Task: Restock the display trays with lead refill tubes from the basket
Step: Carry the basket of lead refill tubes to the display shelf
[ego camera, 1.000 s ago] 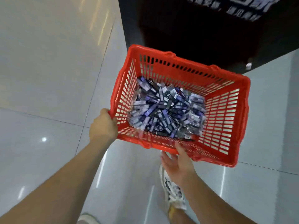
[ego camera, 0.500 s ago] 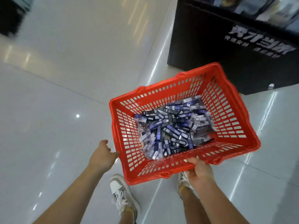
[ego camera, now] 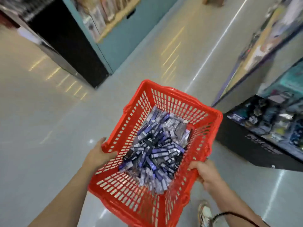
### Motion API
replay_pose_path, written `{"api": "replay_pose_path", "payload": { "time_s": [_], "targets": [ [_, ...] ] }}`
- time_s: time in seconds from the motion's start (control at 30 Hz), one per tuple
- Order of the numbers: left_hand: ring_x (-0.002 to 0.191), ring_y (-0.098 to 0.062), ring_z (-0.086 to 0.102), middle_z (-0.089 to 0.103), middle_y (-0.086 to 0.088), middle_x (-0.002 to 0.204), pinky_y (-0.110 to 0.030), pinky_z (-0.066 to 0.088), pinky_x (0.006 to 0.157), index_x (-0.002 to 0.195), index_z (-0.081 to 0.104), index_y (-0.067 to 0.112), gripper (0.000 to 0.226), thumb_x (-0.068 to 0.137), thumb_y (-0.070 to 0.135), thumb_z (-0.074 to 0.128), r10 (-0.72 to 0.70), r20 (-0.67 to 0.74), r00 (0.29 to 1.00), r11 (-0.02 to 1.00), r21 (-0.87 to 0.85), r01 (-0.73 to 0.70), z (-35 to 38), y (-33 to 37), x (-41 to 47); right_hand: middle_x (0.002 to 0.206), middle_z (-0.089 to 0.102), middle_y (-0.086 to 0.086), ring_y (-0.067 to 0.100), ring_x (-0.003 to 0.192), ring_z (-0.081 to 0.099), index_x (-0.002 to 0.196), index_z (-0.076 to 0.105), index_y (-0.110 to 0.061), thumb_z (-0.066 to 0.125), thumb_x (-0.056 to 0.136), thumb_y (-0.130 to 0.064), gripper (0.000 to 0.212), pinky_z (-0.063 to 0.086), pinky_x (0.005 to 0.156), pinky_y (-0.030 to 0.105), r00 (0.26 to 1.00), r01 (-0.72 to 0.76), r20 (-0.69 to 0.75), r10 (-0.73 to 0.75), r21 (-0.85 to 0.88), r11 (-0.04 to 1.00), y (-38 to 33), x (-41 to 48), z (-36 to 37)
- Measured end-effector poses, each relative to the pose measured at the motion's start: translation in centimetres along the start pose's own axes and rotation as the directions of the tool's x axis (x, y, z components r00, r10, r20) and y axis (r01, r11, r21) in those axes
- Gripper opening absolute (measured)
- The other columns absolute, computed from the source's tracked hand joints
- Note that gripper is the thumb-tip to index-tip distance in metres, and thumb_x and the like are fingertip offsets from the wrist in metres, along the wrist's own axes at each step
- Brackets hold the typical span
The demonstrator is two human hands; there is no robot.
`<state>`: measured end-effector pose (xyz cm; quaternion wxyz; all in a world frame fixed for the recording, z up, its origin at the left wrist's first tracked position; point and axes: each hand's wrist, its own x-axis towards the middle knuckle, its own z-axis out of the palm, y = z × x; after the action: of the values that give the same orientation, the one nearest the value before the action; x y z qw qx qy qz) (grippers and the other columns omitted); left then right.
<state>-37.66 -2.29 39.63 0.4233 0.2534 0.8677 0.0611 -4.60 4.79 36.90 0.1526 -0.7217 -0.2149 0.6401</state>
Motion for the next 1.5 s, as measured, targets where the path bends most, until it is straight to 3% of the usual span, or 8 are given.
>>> {"api": "replay_pose_path", "payload": {
  "time_s": [0.1, 0.3, 0.43, 0.6, 0.8, 1.0, 1.23, 1.5],
  "targets": [
    [0.078, -0.023, 0.069, 0.073, -0.008, 0.091, -0.034, 0.053, 0.08, 0.105, 0.068, 0.013, 0.04, 0.07, 0.027, 0.08, -0.032, 0.031, 0.999, 0.996, -0.083, 0.034, -7.3, 0.3, 1.7, 0.053, 0.062, 0.006, 0.02, 0.043, 0.058, 0.076, 0.064, -0.002, 0.064, 0.057, 0.006, 0.021, 0.046, 0.041, 0.024, 0.993, 0.112, 0.045, -0.108, -0.091, 0.99, -8.0, -2.8, 4.5],
    [0.057, -0.023, 0.068, 0.073, -0.015, 0.078, -0.024, 0.055, 0.049, 0.091, 0.068, 0.012, 0.014, 0.079, 0.006, 0.066, 0.051, -0.118, 0.992, 0.976, -0.205, -0.075, -17.3, 9.7, 2.6, 0.065, 0.065, 0.005, 0.022, 0.057, 0.061, 0.089, 0.07, -0.002, 0.06, 0.084, 0.004, 0.013, 0.054, 0.069, 0.038, 0.929, 0.353, -0.078, -0.362, -0.107, 0.929, -22.4, -3.8, 9.4],
    [0.062, -0.026, 0.071, 0.074, -0.008, 0.081, -0.047, 0.059, 0.071, 0.096, 0.065, 0.021, 0.019, 0.079, 0.014, 0.07, 0.042, -0.13, 0.991, 0.947, -0.312, -0.08, -21.6, 17.9, 5.9, 0.09, 0.073, 0.017, 0.03, 0.077, 0.066, 0.11, 0.065, -0.012, 0.06, 0.083, 0.01, 0.035, 0.058, 0.081, 0.053, 0.885, 0.465, 0.016, -0.465, 0.015, 0.885, -29.6, -1.7, 10.8],
    [0.056, -0.026, 0.069, 0.072, -0.009, 0.068, -0.037, 0.058, 0.055, 0.077, 0.067, 0.014, 0.014, 0.075, 0.0, 0.065, 0.14, -0.219, 0.966, 0.94, -0.276, -0.199, -23.9, 30.2, 10.6, 0.106, 0.072, 0.008, 0.025, 0.092, 0.07, 0.133, 0.049, -0.028, 0.064, 0.075, 0.018, 0.075, 0.058, 0.084, 0.047, 0.885, 0.45, 0.146, -0.442, -0.026, 0.892, -36.4, 4.2, 10.3],
    [0.057, -0.023, 0.069, 0.071, -0.004, 0.065, -0.04, 0.058, 0.065, 0.075, 0.068, 0.015, 0.012, 0.069, 0.004, 0.068, 0.175, -0.233, 0.957, 0.942, -0.243, -0.231, -27.6, 44.2, 18.3, 0.09, 0.074, -0.008, 0.018, 0.084, 0.072, 0.092, 0.063, -0.051, 0.067, 0.069, -0.014, 0.044, 0.059, 0.081, 0.048, 0.877, 0.442, -0.145, -0.458, -0.127, 0.888, -48.6, 10.6, 11.3],
    [0.059, -0.034, 0.068, 0.071, -0.015, 0.072, -0.048, 0.059, 0.059, 0.077, 0.064, 0.011, 0.023, 0.067, -0.009, 0.063, 0.24, -0.193, 0.951, 0.884, -0.363, -0.296, -28.7, 59.6, 27.6, 0.081, 0.069, -0.006, 0.017, 0.077, 0.068, 0.097, 0.064, -0.026, 0.066, 0.082, 0.001, 0.031, 0.056, 0.079, 0.036, 0.941, 0.302, -0.106, -0.32, -0.159, 0.94, -63.5, 17.7, 9.3],
    [0.06, -0.022, 0.068, 0.07, -0.001, 0.066, -0.034, 0.056, 0.06, 0.076, 0.065, 0.014, 0.021, 0.068, -0.005, 0.066, 0.421, -0.107, 0.901, 0.873, -0.221, -0.434, -31.2, 80.1, 41.1, 0.077, 0.073, 0.003, 0.026, 0.074, 0.071, 0.076, 0.067, -0.021, 0.055, 0.074, 0.011, 0.035, 0.059, 0.077, 0.05, 0.867, 0.334, -0.364, -0.341, -0.083, 0.939, -80.8, 26.3, 8.3],
    [0.066, -0.019, 0.069, 0.072, 0.006, 0.074, -0.044, 0.058, 0.07, 0.087, 0.061, 0.032, 0.038, 0.053, 0.016, 0.063, 0.576, 0.064, 0.815, 0.816, -0.102, -0.568, -28.9, 106.1, 51.8, 0.081, 0.074, 0.014, 0.031, 0.069, 0.072, 0.097, 0.069, -0.009, 0.052, 0.08, 0.015, 0.034, 0.06, 0.069, 0.049, 0.798, 0.365, -0.538, -0.27, 0.076, 0.928, -97.9, 35.1, 1.8]
  ]
}}
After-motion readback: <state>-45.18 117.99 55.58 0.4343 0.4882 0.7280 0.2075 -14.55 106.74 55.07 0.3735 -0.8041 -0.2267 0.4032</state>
